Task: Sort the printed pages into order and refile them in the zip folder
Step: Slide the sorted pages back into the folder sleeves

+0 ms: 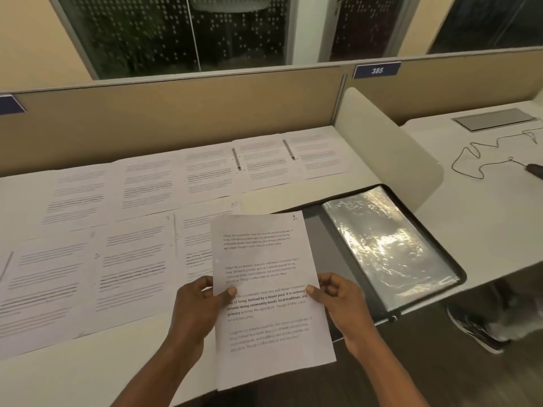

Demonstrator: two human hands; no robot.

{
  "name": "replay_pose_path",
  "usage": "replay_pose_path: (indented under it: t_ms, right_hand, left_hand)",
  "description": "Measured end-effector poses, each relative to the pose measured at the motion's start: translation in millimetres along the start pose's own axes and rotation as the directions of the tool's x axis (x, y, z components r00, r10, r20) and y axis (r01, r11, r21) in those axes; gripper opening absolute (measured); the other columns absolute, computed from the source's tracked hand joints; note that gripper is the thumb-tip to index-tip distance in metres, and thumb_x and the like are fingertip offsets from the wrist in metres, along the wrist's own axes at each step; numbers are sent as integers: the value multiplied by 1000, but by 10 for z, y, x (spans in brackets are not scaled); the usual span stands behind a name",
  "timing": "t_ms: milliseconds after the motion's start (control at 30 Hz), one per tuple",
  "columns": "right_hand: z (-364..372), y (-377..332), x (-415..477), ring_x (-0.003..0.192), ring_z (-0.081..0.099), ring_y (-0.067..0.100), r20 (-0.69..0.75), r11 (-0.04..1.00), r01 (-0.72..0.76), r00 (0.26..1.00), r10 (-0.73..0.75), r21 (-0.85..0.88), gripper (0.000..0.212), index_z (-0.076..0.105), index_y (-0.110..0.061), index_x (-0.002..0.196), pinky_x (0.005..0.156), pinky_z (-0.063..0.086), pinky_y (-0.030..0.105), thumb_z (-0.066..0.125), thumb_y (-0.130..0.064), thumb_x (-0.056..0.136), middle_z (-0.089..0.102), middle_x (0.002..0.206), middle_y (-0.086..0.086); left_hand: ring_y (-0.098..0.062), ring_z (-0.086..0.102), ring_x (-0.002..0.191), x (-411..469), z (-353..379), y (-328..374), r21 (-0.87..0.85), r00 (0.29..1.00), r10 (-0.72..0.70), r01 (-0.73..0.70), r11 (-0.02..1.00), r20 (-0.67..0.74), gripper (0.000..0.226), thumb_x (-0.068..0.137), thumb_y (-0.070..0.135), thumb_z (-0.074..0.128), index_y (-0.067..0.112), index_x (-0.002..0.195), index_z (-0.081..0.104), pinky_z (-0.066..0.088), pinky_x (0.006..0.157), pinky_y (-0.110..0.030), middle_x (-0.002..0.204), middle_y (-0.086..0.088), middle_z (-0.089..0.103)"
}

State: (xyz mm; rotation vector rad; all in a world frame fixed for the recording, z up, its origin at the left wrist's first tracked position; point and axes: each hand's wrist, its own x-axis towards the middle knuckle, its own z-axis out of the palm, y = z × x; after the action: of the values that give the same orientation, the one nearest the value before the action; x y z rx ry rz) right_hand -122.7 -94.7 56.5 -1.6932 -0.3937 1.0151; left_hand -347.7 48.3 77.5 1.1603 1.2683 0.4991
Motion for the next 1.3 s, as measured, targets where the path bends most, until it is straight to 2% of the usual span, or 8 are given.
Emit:
replay_pose_path:
  t_ms: [167, 233, 467, 667, 800, 1067, 1167, 1300]
  right_hand:
    - [-255, -69, 204, 91, 79, 21, 34, 1000, -15, 999, 16, -27, 16, 71, -8, 110, 76, 61, 31, 75, -11, 95, 82, 98, 4]
    - [-371, -105, 353, 92, 79, 21, 52, 998, -31, 998, 34, -60, 17, 71, -7, 110, 75, 60, 30, 76, -11, 94, 81, 98, 6]
    - [-826, -268, 996, 90, 80, 24, 86, 983, -92, 991, 107, -156, 17, 70, -1, 106, 74, 65, 32, 78, -3, 91, 80, 97, 15]
    - [-1210, -511, 1684, 84, 78, 27, 122, 933, -140, 974, 189, -331, 23, 72, -1, 102, 80, 63, 39, 85, -14, 87, 80, 94, 14]
    - [-1353, -701, 2081, 80, 75, 25, 176, 915, -117, 964, 197, -385, 27, 73, -2, 106, 78, 63, 37, 86, -16, 87, 79, 92, 18]
    - [-1529, -1367, 2781, 78, 75, 29, 289, 899, 27, 951, 111, -437, 39, 70, -4, 113, 75, 60, 36, 90, -8, 79, 79, 90, 18]
    - [-1551, -1676, 3115, 76, 73, 24, 413, 820, 180, 907, 75, -543, 42, 74, -9, 109, 66, 59, 29, 95, -9, 73, 77, 91, 16]
    - [-1485, -1952, 3575, 83, 74, 17, 571, 551, 426, 812, 116, -718, 47, 77, -23, 104, 75, 59, 31, 101, -29, 64, 78, 93, 3]
  left_hand:
    - [-18, 80, 77, 162, 286, 84, -17, 999, 21, -22, 1000, -27, 15, 93, 22, 80, 12, 104, 76, 57, 68, -31, 89, 0, 82]
    - [-18, 80, 77, 277, 414, 99, -6, 998, 48, -48, 999, -40, 13, 94, 22, 79, 13, 105, 75, 61, 72, -36, 88, 0, 82]
    - [-25, 81, 81, 807, 951, 177, -39, 999, 30, -31, 999, -16, 17, 94, 16, 79, 13, 110, 74, 63, 85, -50, 91, -3, 82]
    - [-21, 80, 79, 1101, 1369, 246, -106, 998, -15, 8, 994, -67, 19, 93, 18, 80, 17, 111, 74, 64, 74, -42, 92, 2, 82]
    - [-20, 80, 79, 1159, 1565, 246, -118, 996, -37, 27, 993, -81, 18, 94, 18, 79, 20, 110, 73, 64, 65, -34, 91, 5, 82]
    - [-25, 81, 84, 1178, 1875, 382, -131, 992, -73, 59, 990, -103, 18, 96, 13, 76, 14, 114, 73, 65, 80, -48, 96, -2, 82]
    - [-27, 80, 85, 1223, 2005, 425, -107, 989, -73, 59, 992, -130, 18, 95, 14, 77, 11, 112, 73, 65, 80, -51, 96, -3, 82]
    - [-24, 80, 85, 1212, 2297, 486, -64, 985, -50, 40, 997, -164, 14, 96, 15, 77, 13, 109, 73, 66, 76, -45, 95, 0, 82]
